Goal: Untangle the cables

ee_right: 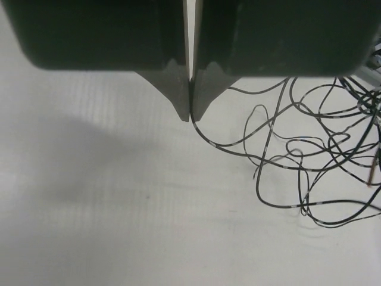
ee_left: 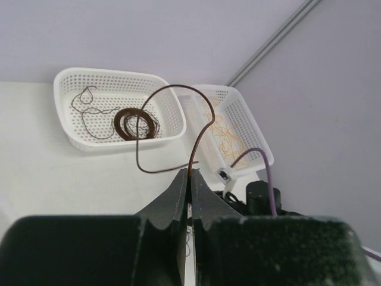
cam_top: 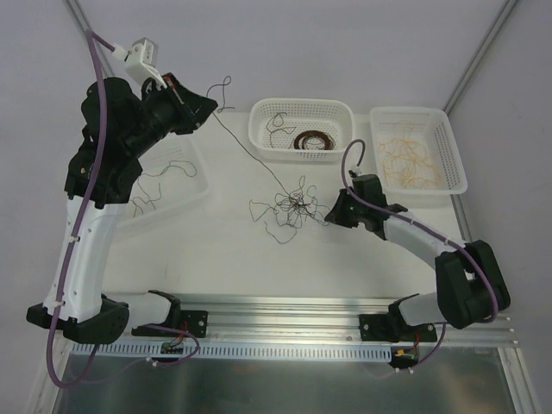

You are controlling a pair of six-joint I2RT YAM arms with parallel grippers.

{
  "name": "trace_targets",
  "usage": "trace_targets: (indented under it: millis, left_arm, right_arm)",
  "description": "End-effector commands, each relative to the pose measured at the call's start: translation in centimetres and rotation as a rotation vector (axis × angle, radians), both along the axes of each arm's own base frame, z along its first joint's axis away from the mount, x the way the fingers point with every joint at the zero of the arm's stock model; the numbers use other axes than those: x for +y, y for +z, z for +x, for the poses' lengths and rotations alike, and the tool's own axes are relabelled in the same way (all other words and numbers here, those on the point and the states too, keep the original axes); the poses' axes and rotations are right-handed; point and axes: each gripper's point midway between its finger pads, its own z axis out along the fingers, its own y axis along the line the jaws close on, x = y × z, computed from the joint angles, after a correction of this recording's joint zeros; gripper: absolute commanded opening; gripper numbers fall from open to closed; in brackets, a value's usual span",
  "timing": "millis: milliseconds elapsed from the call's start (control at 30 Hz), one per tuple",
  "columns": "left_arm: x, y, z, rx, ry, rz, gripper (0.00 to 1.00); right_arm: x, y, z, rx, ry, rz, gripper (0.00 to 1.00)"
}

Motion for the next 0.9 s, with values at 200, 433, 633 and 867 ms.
trace_targets:
  millis: [200,433,633,867]
  left_arm:
    - [5.6,1.0,2.4,-0.073,0.265,0.146,0.0]
    - [8.6,-2.8,5.0,0.036,0.405,0.286,0.0]
    - [14.3,-1.2,5.8,0.051,0.633,0.415,0.0]
    - [7.4,-2.0,6.6,0.051,0.299,0.311,0.0]
  right_arm:
    - [-13.0,2.3,-1.5,0.026,-0.257,-0.215,0.01]
    - [-16.6,6.6,-1.6,-0.01,-0.36,-0.221,0.01]
    - [-18.1,6.3,-2.5,0.054,-0.412,-0.237,0.01]
    - [-16.9,6.5,-2.3,0.05,-0.357,-0.191,0.03]
